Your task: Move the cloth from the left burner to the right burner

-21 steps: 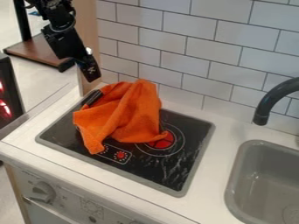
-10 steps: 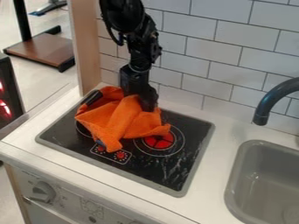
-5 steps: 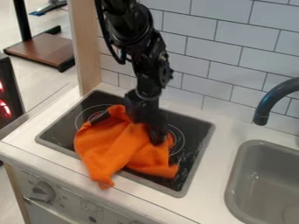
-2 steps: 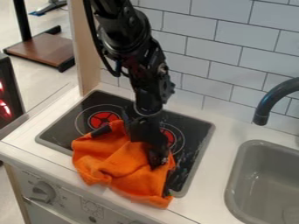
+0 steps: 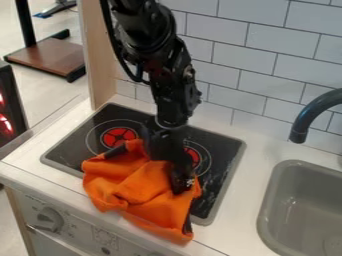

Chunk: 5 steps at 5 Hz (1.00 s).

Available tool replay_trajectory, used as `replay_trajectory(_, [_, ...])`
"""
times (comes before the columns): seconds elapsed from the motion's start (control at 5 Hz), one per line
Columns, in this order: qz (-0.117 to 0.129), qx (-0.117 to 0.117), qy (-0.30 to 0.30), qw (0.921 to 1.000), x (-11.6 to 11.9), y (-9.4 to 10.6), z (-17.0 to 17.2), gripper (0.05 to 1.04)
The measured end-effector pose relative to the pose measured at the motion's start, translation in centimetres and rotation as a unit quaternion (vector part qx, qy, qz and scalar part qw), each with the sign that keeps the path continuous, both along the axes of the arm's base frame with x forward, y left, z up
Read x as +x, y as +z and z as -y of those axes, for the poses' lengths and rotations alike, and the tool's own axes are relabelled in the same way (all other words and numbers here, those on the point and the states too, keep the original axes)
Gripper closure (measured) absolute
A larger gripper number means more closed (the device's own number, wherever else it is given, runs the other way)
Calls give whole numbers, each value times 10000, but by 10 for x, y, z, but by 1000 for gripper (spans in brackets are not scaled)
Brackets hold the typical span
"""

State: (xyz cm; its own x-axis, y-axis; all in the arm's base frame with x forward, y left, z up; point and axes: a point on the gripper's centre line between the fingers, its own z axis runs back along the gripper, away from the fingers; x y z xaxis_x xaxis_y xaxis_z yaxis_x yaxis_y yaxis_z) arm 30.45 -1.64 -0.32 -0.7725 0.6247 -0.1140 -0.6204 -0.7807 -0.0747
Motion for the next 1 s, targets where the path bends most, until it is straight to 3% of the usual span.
replay_trajectory(0.2, [-38,-150,70,9999,6,7,-4,83])
replay_trajectory(0.8, [446,-847,239,9951,22,83,-39,83])
replay_trajectory(1.0, [462,-903,126,9948,19,88,-57,83])
